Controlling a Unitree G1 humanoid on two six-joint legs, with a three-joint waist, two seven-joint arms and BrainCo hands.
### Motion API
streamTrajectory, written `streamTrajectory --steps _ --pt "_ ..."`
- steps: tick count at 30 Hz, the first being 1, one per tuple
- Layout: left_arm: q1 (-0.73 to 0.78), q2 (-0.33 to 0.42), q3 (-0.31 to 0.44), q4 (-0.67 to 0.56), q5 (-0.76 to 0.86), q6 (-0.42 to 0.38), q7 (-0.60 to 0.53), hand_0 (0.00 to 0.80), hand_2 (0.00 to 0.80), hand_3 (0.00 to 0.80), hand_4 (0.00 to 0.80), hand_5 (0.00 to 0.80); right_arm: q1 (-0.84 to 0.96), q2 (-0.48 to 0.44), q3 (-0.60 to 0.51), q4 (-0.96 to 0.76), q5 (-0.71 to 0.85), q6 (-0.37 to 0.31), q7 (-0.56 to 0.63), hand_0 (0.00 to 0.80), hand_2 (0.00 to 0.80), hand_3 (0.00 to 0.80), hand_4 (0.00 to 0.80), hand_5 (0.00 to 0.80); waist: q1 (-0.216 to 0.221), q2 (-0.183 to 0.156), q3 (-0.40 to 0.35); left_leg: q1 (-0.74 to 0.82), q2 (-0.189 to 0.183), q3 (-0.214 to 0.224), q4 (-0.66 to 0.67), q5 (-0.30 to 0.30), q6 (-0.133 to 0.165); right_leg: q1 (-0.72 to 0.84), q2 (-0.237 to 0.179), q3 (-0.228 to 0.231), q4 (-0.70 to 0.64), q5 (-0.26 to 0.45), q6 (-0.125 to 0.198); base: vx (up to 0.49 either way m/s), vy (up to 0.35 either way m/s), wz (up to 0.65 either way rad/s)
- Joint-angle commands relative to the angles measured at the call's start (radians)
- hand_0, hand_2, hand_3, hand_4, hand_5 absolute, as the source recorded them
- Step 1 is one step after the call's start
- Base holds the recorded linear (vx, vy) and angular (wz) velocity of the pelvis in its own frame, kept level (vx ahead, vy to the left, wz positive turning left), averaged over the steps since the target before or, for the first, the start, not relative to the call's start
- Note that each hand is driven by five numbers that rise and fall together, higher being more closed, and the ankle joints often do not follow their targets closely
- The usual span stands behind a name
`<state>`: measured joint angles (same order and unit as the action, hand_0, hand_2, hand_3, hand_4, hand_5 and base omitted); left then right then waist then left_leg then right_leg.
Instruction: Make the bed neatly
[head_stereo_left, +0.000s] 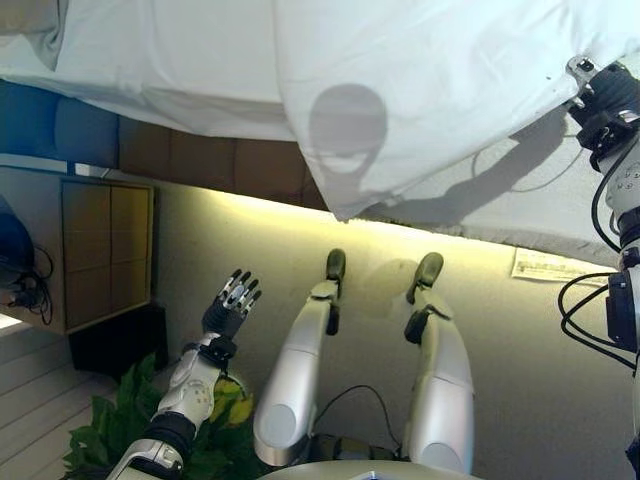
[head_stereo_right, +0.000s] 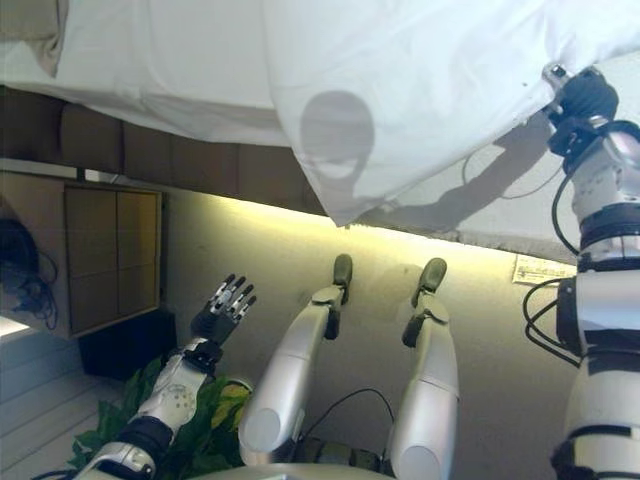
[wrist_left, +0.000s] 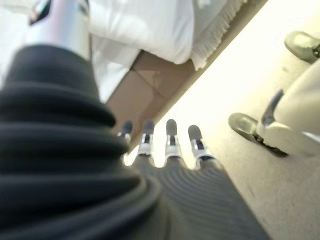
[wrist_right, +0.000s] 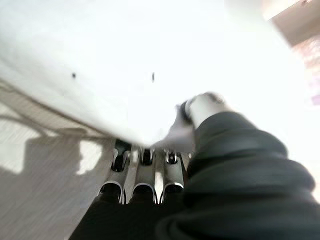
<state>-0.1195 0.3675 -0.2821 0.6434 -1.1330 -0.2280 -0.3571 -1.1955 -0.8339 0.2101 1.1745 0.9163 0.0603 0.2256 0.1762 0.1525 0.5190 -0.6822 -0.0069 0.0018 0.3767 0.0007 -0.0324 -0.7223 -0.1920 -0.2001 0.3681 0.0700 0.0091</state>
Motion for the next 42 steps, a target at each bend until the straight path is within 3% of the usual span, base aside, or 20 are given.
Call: streamTrajectory --steps 1,13,18,22,30,36,42 --pt "0.031 0.031 0.011 -0.038 -0.008 -0.006 -0.018 0.0 0.0 0.0 0.0 0.0 -0.084 -0.005 0.049 -0.076 -0.02 -0.072 0.05 0.8 0.8 0.8 0.8 0.8 0.023 0.034 0.001 0.034 0.024 0.024 -0.145 0.131 -0.026 0.036 -0.024 -0.038 0.107 -0.077 0.064 -0.022 -0.007 0.1" --pt "-0.019 0.031 0.031 0.024 -0.037 0.011 -0.011 0.0 0.0 0.0 0.0 0.0 -0.019 0.047 0.032 -0.055 0.022 0.005 0.1 0.8 0.8 0.8 0.8 0.8 0.015 -0.018 0.001 0.167 0.033 0.038 -0.157 0.106 -0.027 0.191 -0.022 -0.055 0.034 -0.065 0.073 -0.013 0.0 0.01" --pt "-0.096 0.013 0.062 0.043 -0.065 0.055 0.062 0.0 0.0 0.0 0.0 0.0 0.076 0.152 0.004 -0.093 0.066 0.009 0.136 0.8 0.8 0.8 0.8 0.8 0.007 -0.059 -0.024 0.256 0.038 0.042 -0.178 0.094 -0.028 0.292 -0.018 -0.06 -0.026 -0.055 0.085 -0.001 -0.009 -0.01" --pt "-0.166 -0.016 0.062 0.092 -0.087 0.138 0.124 0.0 0.0 0.0 0.0 0.0 0.14 0.244 -0.001 -0.144 0.083 0.008 0.139 0.8 0.8 0.8 0.8 0.8 -0.002 -0.102 -0.063 0.32 0.048 0.049 -0.204 0.092 -0.032 0.37 -0.021 -0.07 -0.085 -0.038 0.094 0.024 -0.038 0.02" --pt "-0.259 -0.147 0.03 0.197 -0.372 0.314 0.11 0.0 0.0 0.0 0.0 0.0 0.143 0.361 0.027 -0.213 0.121 -0.011 0.109 0.8 0.8 0.8 0.8 0.8 -0.037 -0.154 -0.098 0.381 0.074 0.05 -0.239 0.096 -0.042 0.44 0.009 -0.056 -0.15 -0.019 0.093 0.036 -0.006 0.0" --pt "-0.373 -0.227 0.051 0.281 -0.545 0.353 0.174 0.0 0.0 0.0 0.0 0.0 0.12 0.414 0.048 -0.294 0.148 -0.053 0.058 0.8 0.8 0.8 0.8 0.8 -0.057 -0.227 -0.098 0.364 0.097 0.046 -0.251 0.093 -0.05 0.434 0.043 -0.057 -0.183 -0.008 0.093 -0.004 -0.088 -0.03" --pt "-0.416 -0.258 0.086 0.302 -0.692 0.37 0.206 0.0 0.0 0.0 0.0 0.0 0.096 0.424 0.043 -0.32 0.194 -0.102 0.038 0.8 0.8 0.8 0.8 0.8 -0.052 -0.269 -0.076 0.335 0.109 0.033 -0.242 0.089 -0.056 0.423 0.062 -0.068 -0.189 -0.005 0.09 -0.013 -0.097 -0.02"
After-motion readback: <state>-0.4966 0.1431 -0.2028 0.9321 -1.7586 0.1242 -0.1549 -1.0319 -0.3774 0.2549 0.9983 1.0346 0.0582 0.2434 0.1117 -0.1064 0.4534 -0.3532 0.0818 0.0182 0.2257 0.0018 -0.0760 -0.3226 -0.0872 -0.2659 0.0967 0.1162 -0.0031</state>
